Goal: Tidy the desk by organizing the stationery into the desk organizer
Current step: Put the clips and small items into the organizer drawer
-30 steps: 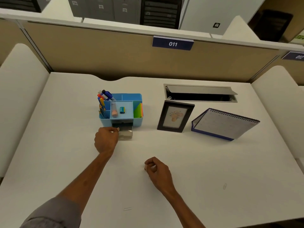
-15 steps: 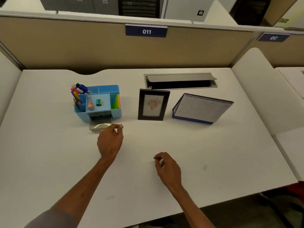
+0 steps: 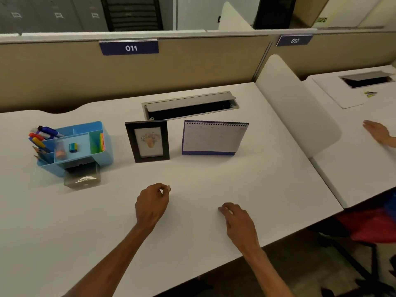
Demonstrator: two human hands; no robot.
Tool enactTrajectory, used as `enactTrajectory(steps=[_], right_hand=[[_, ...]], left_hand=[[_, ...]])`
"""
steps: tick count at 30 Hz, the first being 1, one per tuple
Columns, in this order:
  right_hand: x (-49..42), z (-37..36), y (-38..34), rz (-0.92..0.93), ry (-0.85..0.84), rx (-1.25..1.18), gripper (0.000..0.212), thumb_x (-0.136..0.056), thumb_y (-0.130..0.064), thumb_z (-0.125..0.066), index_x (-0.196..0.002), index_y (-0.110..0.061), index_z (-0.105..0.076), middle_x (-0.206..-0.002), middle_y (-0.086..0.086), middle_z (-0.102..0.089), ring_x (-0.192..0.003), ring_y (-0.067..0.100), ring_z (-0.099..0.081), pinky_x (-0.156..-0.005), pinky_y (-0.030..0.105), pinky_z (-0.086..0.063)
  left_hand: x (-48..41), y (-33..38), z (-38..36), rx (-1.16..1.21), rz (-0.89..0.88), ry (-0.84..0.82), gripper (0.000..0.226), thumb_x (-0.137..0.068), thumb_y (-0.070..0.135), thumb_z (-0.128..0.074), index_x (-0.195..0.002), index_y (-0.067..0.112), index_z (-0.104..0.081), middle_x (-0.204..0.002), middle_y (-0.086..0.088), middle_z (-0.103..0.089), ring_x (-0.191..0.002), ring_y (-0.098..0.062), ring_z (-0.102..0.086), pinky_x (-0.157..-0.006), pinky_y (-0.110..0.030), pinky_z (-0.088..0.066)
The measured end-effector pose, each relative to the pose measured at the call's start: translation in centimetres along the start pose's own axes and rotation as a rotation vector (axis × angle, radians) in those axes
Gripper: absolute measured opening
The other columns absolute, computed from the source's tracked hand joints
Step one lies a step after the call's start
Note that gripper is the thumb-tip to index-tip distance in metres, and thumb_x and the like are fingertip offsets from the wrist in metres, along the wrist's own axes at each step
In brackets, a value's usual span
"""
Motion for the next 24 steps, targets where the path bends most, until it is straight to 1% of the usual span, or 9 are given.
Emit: enactTrajectory(steps=[2, 5, 8, 12, 15, 19, 22, 24], right_hand=[[0.2, -0.8, 0.5, 0.026, -0.056, -0.009, 0.060, -0.078, 0.007, -0.079, -0.129, -0.022, -0.070, -0.130, -0.003, -0.065, -0.096, 0.016, -0.068, -0.070, 0.024, -0.058], [0.0, -1.1, 1.2, 0.045, -0.078, -0.029, 0.056, -0.074, 0.010, -0.080, -0.123, -0.016, -0.072, -0.121, -0.001, -0.064, -0.094, 0.014, -0.066, -0.057, 0.021, -0.057], [-0.5, -1.7, 1.8, 0.052, -0.106, 0.004, 0.050, -0.073, 0.011, -0.077, -0.115, -0.016, -0.070, -0.115, -0.003, -0.061, -0.096, 0.013, -0.059, -0.053, 0.022, -0.054], [-0.6, -2.1, 2.1, 0.103, -0.119, 0.018, 0.044, -0.076, 0.007, -0.075, -0.113, -0.016, -0.068, -0.113, -0.001, -0.061, -0.094, 0.015, -0.056, -0.059, 0.022, -0.053], [-0.7, -2.0, 2.2, 0.110, -0.125, 0.008, 0.049, -0.074, 0.009, -0.075, -0.116, -0.015, -0.067, -0.114, 0.001, -0.061, -0.096, 0.016, -0.057, -0.063, 0.021, -0.054], [-0.9, -1.9, 2.5, 0.060, -0.119, -0.036, 0.052, -0.074, 0.012, -0.073, -0.120, -0.012, -0.066, -0.120, 0.001, -0.059, -0.099, 0.016, -0.057, -0.064, 0.019, -0.055], [-0.8, -1.3, 2.3, -0.002, -0.078, -0.142, 0.049, -0.081, 0.012, -0.069, -0.122, -0.013, -0.065, -0.122, 0.000, -0.058, -0.097, 0.013, -0.059, -0.067, 0.017, -0.055], [-1.0, -0.6, 2.2, -0.104, -0.022, -0.273, 0.044, -0.087, 0.008, -0.067, -0.122, -0.018, -0.062, -0.121, -0.005, -0.055, -0.092, 0.007, -0.060, -0.073, 0.014, -0.055]], left_hand=[[0.5, 0.9, -0.9, 0.004, 0.004, -0.013, 0.026, -0.103, 0.045, -0.061, -0.102, 0.029, -0.080, -0.077, 0.012, -0.068, -0.071, -0.009, -0.063, -0.067, -0.026, -0.047], [1.2, 2.1, -2.4, 0.004, 0.006, -0.024, 0.024, -0.102, 0.045, -0.061, -0.098, 0.031, -0.079, -0.073, 0.015, -0.067, -0.069, -0.006, -0.063, -0.065, -0.027, -0.048], [1.6, 2.6, -3.4, -0.002, 0.021, -0.029, 0.024, -0.101, 0.047, -0.060, -0.097, 0.033, -0.079, -0.074, 0.015, -0.067, -0.070, -0.006, -0.064, -0.068, -0.029, -0.052], [2.3, 2.9, -4.0, 0.004, 0.034, -0.028, 0.023, -0.101, 0.045, -0.060, -0.095, 0.033, -0.078, -0.074, 0.015, -0.068, -0.070, -0.005, -0.064, -0.066, -0.027, -0.049], [2.8, 3.1, -4.5, 0.001, 0.037, -0.049, 0.022, -0.101, 0.045, -0.060, -0.094, 0.034, -0.079, -0.077, 0.016, -0.069, -0.073, -0.006, -0.065, -0.066, -0.027, -0.049], [3.3, 3.3, -5.2, 0.011, 0.022, -0.115, 0.019, -0.100, 0.042, -0.062, -0.090, 0.037, -0.077, -0.075, 0.018, -0.069, -0.071, -0.001, -0.064, -0.062, -0.024, -0.045], [3.5, 3.1, -5.9, 0.026, -0.010, -0.183, 0.017, -0.098, 0.041, -0.062, -0.090, 0.039, -0.078, -0.073, 0.017, -0.070, -0.069, -0.002, -0.067, -0.063, -0.025, -0.049], [3.7, 3.2, -6.6, 0.058, -0.055, -0.258, 0.013, -0.097, 0.041, -0.064, -0.095, 0.041, -0.077, -0.073, 0.018, -0.071, -0.067, 0.000, -0.068, -0.065, -0.026, -0.053]])
Point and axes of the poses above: each hand's wrist, its own x-axis away from the middle knuckle, its own z-axis out of the back of the hand, y = z × x, the point moved 7 cm from there along -x, towards the middle knuckle
